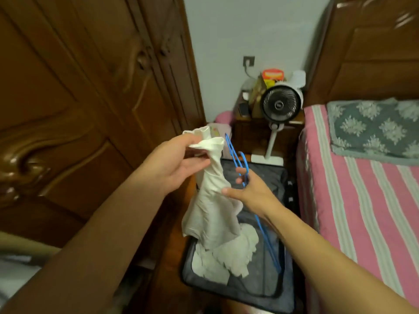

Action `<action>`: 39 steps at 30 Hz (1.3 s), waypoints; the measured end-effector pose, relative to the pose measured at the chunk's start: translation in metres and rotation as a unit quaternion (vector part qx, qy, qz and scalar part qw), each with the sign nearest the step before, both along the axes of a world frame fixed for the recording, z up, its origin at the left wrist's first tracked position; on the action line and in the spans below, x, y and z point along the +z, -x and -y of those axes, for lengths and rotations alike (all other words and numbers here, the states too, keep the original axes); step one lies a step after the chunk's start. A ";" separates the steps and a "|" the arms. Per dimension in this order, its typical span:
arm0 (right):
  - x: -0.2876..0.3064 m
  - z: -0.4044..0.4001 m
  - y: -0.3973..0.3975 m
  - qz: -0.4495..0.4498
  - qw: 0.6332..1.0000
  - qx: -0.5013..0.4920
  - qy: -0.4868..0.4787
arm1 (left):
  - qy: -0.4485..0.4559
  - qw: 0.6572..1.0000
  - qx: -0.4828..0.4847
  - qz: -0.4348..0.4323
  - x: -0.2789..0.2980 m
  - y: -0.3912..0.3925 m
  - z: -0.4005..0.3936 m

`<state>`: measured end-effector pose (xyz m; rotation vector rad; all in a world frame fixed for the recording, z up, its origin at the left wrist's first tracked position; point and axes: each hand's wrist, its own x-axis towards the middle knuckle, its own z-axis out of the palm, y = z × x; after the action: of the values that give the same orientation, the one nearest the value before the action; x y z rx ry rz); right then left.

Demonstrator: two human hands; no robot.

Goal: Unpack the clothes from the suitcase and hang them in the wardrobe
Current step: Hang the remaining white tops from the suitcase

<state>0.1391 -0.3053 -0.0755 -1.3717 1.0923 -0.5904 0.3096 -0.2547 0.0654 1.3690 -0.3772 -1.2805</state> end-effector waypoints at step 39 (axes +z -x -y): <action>0.130 0.035 0.057 -0.014 0.991 -0.122 0.052 | 0.233 0.701 -0.419 0.528 0.050 0.005 0.014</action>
<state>0.0818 -0.3401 0.0541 -1.3478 1.2778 -0.8175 0.3044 -0.2684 0.1151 1.3710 -2.1779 -0.7678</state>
